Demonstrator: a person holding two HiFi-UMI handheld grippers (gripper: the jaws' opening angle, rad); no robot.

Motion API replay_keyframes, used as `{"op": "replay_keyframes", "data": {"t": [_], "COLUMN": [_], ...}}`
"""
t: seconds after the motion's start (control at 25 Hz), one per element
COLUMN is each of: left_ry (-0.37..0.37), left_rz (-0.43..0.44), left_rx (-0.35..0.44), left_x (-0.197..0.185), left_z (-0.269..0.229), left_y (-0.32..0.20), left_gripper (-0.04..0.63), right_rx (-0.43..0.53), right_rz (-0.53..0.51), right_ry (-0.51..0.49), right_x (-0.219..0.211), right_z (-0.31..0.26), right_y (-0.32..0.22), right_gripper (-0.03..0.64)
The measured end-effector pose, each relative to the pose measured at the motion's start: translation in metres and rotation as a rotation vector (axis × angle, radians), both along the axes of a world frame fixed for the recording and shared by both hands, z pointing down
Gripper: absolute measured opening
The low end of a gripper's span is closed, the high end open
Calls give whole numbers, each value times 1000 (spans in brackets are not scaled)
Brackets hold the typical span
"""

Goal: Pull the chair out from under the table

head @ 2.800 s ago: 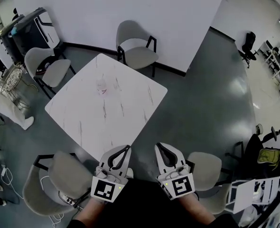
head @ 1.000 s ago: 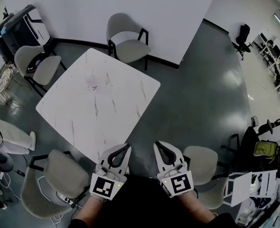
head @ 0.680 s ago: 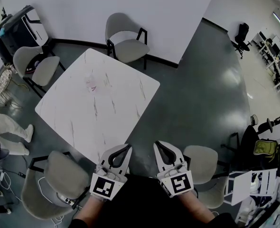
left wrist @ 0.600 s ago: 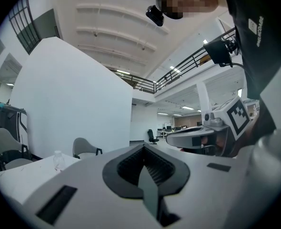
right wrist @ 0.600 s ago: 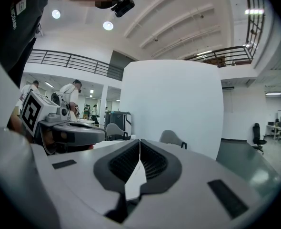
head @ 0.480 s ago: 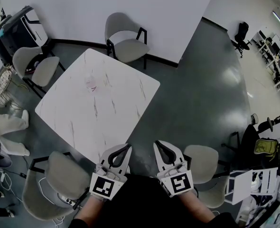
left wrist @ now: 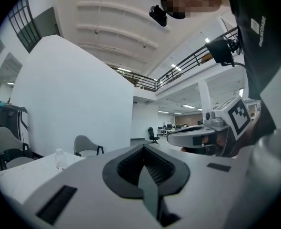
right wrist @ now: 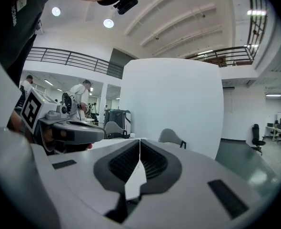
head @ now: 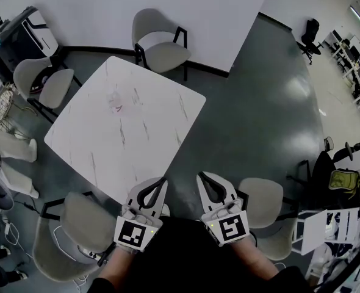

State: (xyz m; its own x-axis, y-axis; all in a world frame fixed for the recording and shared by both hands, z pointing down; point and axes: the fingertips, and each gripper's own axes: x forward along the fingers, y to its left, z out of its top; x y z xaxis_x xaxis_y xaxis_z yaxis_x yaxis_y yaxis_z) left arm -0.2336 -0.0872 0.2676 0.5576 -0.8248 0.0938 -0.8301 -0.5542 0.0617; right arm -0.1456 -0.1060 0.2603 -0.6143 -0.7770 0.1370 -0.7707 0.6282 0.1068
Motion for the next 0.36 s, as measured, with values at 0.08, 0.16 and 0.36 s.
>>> {"op": "replay_keyframes", "data": {"t": [0.08,0.16,0.36], "left_ry": [0,-3,-5], "left_rz": [6,10,8], "left_rx": [-2,-3,-12], "left_x": [1,3,5], "left_z": [1,1,2], "left_y": [-1,-2,-4], "left_gripper": [5,5,5], "right_rx": [-15,-35,-54], "right_rz": [1,-7,-10], "right_ry": [5,4,7], "right_x": [0,-2,-2], "right_z": [2,4,7], "right_y": [-1,-1,-3], "right_gripper": [15,15,15]}}
